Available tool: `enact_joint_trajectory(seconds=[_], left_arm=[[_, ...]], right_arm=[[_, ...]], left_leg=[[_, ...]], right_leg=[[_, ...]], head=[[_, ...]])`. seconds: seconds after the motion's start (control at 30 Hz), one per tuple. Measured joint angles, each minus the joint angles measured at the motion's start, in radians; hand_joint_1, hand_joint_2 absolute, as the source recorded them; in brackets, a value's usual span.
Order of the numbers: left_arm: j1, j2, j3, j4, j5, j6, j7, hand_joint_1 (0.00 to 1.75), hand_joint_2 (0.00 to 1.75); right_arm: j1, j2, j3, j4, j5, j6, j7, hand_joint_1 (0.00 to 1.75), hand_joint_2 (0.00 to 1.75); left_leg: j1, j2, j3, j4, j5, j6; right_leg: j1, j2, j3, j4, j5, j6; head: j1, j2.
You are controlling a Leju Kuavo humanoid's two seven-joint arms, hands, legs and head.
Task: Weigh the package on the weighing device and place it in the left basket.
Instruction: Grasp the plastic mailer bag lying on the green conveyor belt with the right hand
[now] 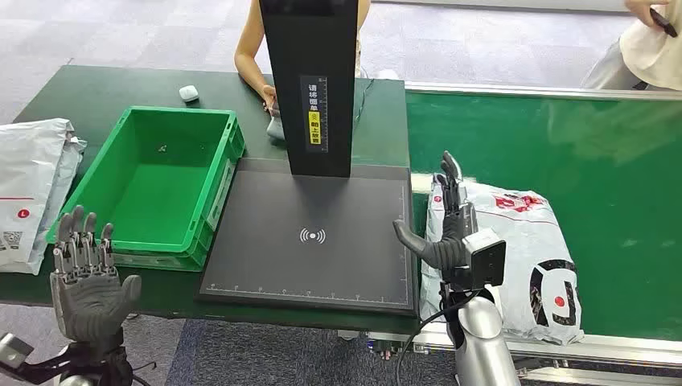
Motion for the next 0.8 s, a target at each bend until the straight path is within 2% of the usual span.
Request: enact_joint_trajectory(seconds=[0.2, 0.3, 0.47, 0.6, 0.73, 0.8], left_arm=[[-0.065, -0.011, -0.065, 0.043, -0.008, 0.014, 0.003, 0.00, 1.75], [-0.088, -0.013, -0.073, 0.065, -0.004, 0.009, 0.000, 0.00, 1.75], [-0.198, -0.018, -0.087, 0.180, -0.003, -0.054, -0.015, 0.00, 1.75], [-0.199, -0.021, -0.090, 0.207, -0.026, -0.067, -0.035, 0.00, 1.75], [-0.198, -0.027, -0.092, 0.220, -0.032, -0.067, -0.044, 0.00, 1.75], [-0.195, -0.030, -0.093, 0.223, -0.031, -0.064, -0.050, 0.00, 1.75]], right_arm=[[0.086, -0.035, -0.076, -0.073, 0.025, -0.042, -0.011, 0.00, 1.75], [0.097, -0.040, -0.092, -0.080, 0.042, -0.067, -0.009, 0.00, 1.75], [0.108, -0.055, -0.158, -0.091, 0.241, -0.224, 0.112, 0.00, 1.75], [0.110, -0.055, -0.187, -0.079, 0.257, -0.220, 0.121, 0.00, 1.75], [0.115, -0.055, -0.213, -0.081, 0.184, -0.113, 0.075, 0.00, 1.75], [0.119, -0.055, -0.222, -0.084, 0.165, -0.089, 0.061, 0.00, 1.75]], left_leg=[[-0.001, 0.001, -0.001, 0.000, -0.001, 0.000], [-0.001, 0.001, -0.001, 0.000, -0.001, 0.000], [-0.001, 0.002, 0.001, 0.000, -0.001, 0.000], [-0.001, 0.002, 0.000, 0.000, -0.001, 0.000], [-0.001, 0.002, 0.000, 0.000, -0.001, 0.000], [-0.001, 0.002, 0.000, 0.000, -0.001, 0.000]], right_leg=[[-0.001, 0.001, 0.000, 0.000, 0.000, 0.000], [-0.001, 0.001, 0.000, 0.000, 0.000, 0.000], [0.000, 0.003, 0.000, 0.000, 0.001, 0.000], [0.000, 0.003, -0.001, 0.000, 0.001, 0.000], [0.000, 0.003, -0.001, 0.000, 0.000, 0.000], [0.000, 0.003, -0.001, 0.000, 0.000, 0.000]], head=[[0.000, 0.000], [0.000, 0.000], [0.000, 0.000], [0.000, 0.000], [0.000, 0.000], [0.000, 0.000]])
